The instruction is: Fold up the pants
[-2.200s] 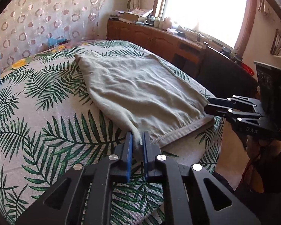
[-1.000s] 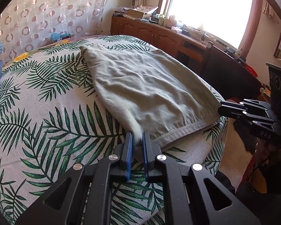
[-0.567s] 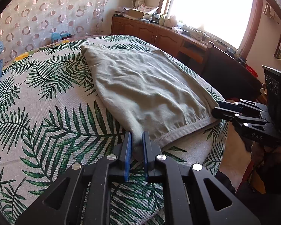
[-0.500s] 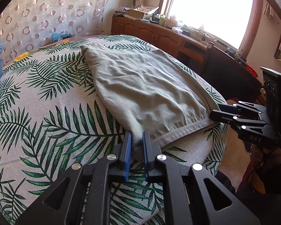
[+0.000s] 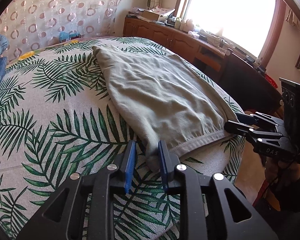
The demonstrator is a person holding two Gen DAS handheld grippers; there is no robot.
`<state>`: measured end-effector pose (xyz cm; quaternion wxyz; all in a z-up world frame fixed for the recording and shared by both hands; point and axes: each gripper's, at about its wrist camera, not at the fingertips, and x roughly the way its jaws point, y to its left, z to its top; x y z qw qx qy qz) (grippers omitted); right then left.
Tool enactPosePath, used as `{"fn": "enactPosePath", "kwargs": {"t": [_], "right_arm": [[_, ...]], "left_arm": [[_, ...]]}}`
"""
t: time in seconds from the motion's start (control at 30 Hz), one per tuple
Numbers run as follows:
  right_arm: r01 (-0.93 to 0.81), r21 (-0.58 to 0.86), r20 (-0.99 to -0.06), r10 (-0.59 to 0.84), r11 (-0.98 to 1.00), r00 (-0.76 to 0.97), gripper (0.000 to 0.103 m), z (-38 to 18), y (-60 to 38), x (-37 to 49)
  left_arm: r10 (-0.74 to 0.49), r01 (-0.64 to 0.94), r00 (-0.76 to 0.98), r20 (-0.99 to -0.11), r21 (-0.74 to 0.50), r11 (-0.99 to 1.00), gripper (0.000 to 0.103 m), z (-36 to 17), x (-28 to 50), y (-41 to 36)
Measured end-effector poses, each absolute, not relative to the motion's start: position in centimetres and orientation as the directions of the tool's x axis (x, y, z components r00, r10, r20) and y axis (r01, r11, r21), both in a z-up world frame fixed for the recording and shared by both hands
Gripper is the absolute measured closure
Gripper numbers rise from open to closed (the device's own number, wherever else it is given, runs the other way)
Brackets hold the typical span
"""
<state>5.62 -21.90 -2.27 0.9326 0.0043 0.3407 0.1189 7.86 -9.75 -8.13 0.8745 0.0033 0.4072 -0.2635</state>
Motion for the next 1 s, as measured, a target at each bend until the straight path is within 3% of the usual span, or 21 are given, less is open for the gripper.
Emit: {"fn": "enactPosePath", "kwargs": {"t": [0.17,0.37,0.8,0.93,1.0], "right_arm": [[-0.235,0.098,-0.63,0.243,0.967,0.738,0.057,-2.29,-22.0,5.5],[-0.285,0.106,-0.628,0.287,0.953,0.724,0.079,-2.18,-21.76,5.42],[-0.287,0.126,-0.624,0.3,0.95,0.721,0.082,-2.31,-21.85,5.66],[-0.285,0.134,-0.619,0.305,0.949,0.723,0.09,-2.28,-21.84,5.68],[-0.29,0.134,-0.618,0.309,0.948,0.723,0.095,-2.26,-21.76,5.69]], "left_arm": [[-0.457,0.462,0.53,-0.715,-0.208,0.862,0.079,-8.08,7.86,-9.85],[-0.466,0.468,0.516,-0.718,-0.219,0.856,0.079,-7.88,7.61,-10.06],[-0.489,0.483,0.485,-0.725,-0.244,0.841,0.079,-7.88,7.39,-10.54],[-0.495,0.484,0.48,-0.724,-0.253,0.838,0.079,-7.93,7.48,-10.51],[-0.498,0.487,0.482,-0.721,-0.252,0.836,0.085,-7.9,7.51,-10.5]]}}
